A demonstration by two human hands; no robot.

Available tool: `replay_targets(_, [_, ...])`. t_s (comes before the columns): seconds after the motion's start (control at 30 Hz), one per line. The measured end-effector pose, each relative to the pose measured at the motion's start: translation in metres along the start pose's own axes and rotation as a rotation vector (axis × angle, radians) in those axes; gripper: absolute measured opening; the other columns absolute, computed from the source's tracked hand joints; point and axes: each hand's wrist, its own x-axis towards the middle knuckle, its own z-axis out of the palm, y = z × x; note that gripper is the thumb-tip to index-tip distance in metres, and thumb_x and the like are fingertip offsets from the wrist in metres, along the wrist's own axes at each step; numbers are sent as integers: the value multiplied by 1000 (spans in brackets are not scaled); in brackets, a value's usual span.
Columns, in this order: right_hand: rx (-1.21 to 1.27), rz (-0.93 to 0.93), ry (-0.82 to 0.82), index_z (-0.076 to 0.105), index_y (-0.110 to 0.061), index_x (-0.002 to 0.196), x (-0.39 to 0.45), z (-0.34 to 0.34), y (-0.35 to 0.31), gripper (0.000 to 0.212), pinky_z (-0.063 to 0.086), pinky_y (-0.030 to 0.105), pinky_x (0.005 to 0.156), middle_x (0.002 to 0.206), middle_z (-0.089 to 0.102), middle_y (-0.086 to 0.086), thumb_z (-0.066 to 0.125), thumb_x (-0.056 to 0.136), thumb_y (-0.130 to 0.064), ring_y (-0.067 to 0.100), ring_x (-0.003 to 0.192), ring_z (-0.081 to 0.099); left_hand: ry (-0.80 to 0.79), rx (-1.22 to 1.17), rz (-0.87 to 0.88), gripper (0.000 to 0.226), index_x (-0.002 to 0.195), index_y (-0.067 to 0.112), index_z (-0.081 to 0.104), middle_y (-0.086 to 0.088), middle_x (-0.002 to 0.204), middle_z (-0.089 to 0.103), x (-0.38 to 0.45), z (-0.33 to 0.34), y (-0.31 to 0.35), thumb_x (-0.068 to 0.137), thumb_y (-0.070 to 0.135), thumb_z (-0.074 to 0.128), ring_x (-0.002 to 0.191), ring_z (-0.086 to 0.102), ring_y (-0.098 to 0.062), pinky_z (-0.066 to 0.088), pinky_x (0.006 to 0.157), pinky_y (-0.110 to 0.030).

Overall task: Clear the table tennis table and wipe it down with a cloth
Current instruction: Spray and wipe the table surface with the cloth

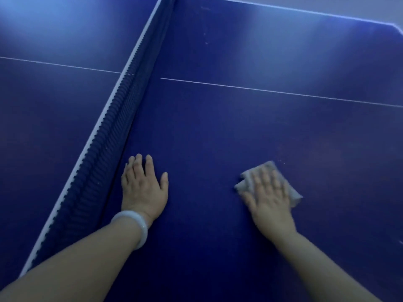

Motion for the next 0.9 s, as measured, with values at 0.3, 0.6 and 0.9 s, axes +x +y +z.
replay_targets(0.3, [62,-100,-56,1,-25,156,-107,22,-42,68,-7,48,119,164,-9,-3,13,97,-56,21,150,-13,11,-95,25,67,150,9,23,-17,158,17,-1,-1,-5,97,49,35,147,10,-32,10,120,-47])
replay_targets(0.6, [46,-140,-139,-30,-36,144,-91,14,-36,68,-34,36,109,153,-39,-12,5,92,-63,10,137,-42,21,-540,164,52,142,4,43,-14,149,31,-60,-26,22,94,18,58,141,27,-28,22,119,-39])
replay_targets(0.9, [115,-161,-96,-25,-36,147,-97,17,-27,67,-31,36,111,151,-39,-14,10,95,-61,10,139,-39,-80,-121,279,60,153,7,16,-13,161,8,-186,15,66,101,37,15,150,1,-24,8,122,-42])
